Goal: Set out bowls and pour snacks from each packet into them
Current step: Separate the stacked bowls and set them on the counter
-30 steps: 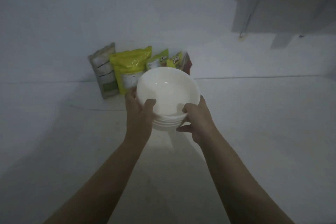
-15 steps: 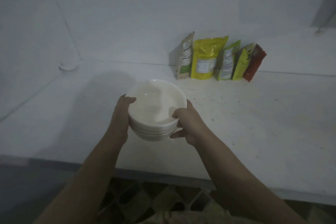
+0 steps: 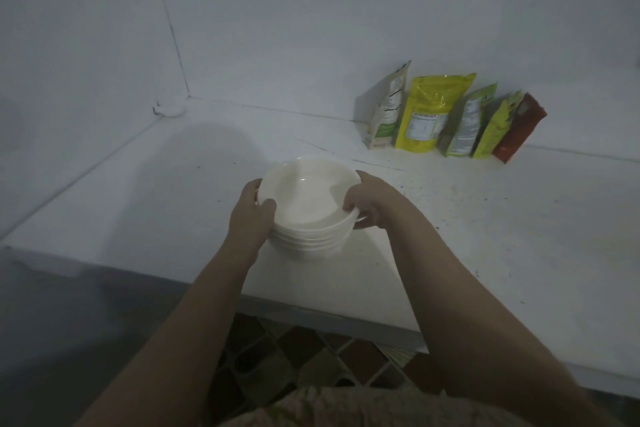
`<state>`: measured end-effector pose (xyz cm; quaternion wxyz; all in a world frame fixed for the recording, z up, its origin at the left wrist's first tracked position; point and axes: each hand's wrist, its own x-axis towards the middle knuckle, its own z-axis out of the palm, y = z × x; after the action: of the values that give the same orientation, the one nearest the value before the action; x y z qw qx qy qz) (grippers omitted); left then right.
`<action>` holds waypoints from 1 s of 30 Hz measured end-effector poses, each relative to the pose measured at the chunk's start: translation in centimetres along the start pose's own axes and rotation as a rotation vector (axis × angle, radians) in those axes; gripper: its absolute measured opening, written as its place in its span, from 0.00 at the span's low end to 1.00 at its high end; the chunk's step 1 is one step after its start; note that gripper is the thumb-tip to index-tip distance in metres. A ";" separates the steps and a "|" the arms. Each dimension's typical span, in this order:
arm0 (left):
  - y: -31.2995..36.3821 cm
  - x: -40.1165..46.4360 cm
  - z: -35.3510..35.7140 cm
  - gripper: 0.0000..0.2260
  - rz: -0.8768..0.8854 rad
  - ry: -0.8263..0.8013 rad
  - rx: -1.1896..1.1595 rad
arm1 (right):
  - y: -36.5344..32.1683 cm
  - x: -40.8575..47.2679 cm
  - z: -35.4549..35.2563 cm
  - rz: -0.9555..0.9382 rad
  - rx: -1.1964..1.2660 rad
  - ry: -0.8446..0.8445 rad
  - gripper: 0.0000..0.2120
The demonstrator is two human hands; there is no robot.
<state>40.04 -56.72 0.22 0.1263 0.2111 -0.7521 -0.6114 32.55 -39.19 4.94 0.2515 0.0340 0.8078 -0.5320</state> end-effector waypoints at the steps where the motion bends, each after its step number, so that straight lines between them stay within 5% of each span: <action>1: -0.2 -0.1 0.1 0.17 0.015 0.015 0.005 | 0.0 0.1 0.2 -0.031 0.009 0.037 0.25; 10: -1.1 0.1 0.3 0.21 0.054 0.053 0.031 | 1.8 -0.2 2.6 -0.826 -0.269 0.428 0.33; 15: -0.6 0.5 0.5 0.23 0.340 0.132 0.212 | 1.6 -2.2 3.2 -1.042 -0.226 0.556 0.35; 23: 4.3 -1.1 3.9 0.15 0.509 0.068 0.022 | 1.6 -6.7 0.0 -0.667 0.479 0.698 0.32; 26: 6.4 -2.8 6.9 0.10 0.350 -0.031 -0.261 | 2.5 -7.2 -3.4 -0.513 0.682 0.585 0.32; 28: 7.4 -3.5 9.3 0.09 0.192 -0.239 -0.504 | 3.7 -7.7 -5.9 -0.448 0.749 0.494 0.31; 30: 7.9 -4.0 12.0 0.17 0.046 -0.426 -0.667 | 5.3 -8.0 -8.6 -0.421 0.771 0.441 0.32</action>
<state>36.87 -43.15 5.56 0.0427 0.0102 -0.5262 -0.8492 38.04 -27.67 6.68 -0.0691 0.0725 0.5753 -0.8118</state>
